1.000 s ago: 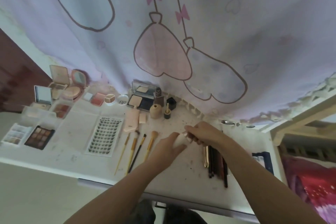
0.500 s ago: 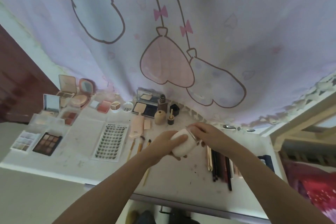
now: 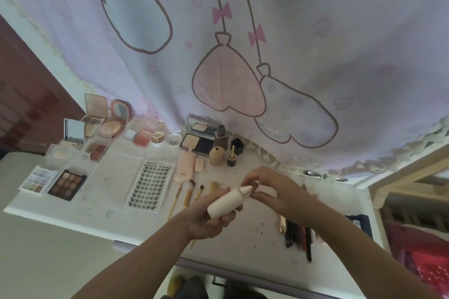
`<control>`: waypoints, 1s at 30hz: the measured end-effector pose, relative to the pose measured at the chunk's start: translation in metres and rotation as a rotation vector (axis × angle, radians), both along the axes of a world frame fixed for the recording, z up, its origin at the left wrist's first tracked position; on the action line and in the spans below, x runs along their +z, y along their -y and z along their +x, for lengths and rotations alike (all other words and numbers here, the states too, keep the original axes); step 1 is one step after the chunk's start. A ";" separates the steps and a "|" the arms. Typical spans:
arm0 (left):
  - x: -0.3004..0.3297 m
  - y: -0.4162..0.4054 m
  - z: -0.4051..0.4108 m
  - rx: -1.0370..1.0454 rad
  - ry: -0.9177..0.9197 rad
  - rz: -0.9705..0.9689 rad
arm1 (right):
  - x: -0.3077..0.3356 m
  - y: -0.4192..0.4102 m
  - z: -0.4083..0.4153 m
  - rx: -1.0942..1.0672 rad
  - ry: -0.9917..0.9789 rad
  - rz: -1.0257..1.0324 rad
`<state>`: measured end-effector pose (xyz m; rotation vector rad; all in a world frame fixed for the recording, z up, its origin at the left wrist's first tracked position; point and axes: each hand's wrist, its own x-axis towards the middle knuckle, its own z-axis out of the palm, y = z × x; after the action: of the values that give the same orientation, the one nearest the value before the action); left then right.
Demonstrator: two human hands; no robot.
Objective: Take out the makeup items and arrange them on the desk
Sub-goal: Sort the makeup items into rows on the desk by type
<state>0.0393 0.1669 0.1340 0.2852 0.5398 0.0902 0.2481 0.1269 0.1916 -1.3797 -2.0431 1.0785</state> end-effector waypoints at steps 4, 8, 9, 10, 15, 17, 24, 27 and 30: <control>0.014 -0.009 0.009 -0.077 -0.228 0.283 | 0.020 -0.012 0.012 -0.082 -0.144 -0.488; 0.021 -0.019 0.013 -0.232 -0.323 0.435 | 0.019 -0.025 0.007 -0.049 0.126 -0.593; 0.021 -0.020 0.013 -0.274 -0.323 0.449 | 0.017 -0.026 0.008 -0.030 0.169 -0.550; 0.019 -0.020 0.012 -0.304 -0.325 0.451 | 0.014 -0.028 0.012 -0.018 0.171 -0.515; 0.000 -0.015 0.007 -0.271 -0.359 0.375 | -0.002 -0.024 0.022 0.022 -0.070 -0.528; -0.006 -0.013 0.009 -0.224 -0.358 0.336 | -0.011 -0.021 0.020 0.054 -0.052 -0.474; -0.014 -0.023 0.013 0.009 -0.477 0.405 | -0.024 -0.037 0.058 -0.390 -0.222 -0.425; -0.021 -0.029 0.032 0.122 -0.701 0.743 | -0.059 -0.045 0.061 -0.533 -0.081 -0.469; -0.032 -0.036 0.059 0.204 -0.981 1.044 | -0.091 -0.051 0.047 -0.625 -0.097 -0.505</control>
<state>0.0981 0.2034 0.1022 1.3295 1.4811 0.4449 0.2947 0.1782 0.1003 -1.9768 -1.1567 1.3610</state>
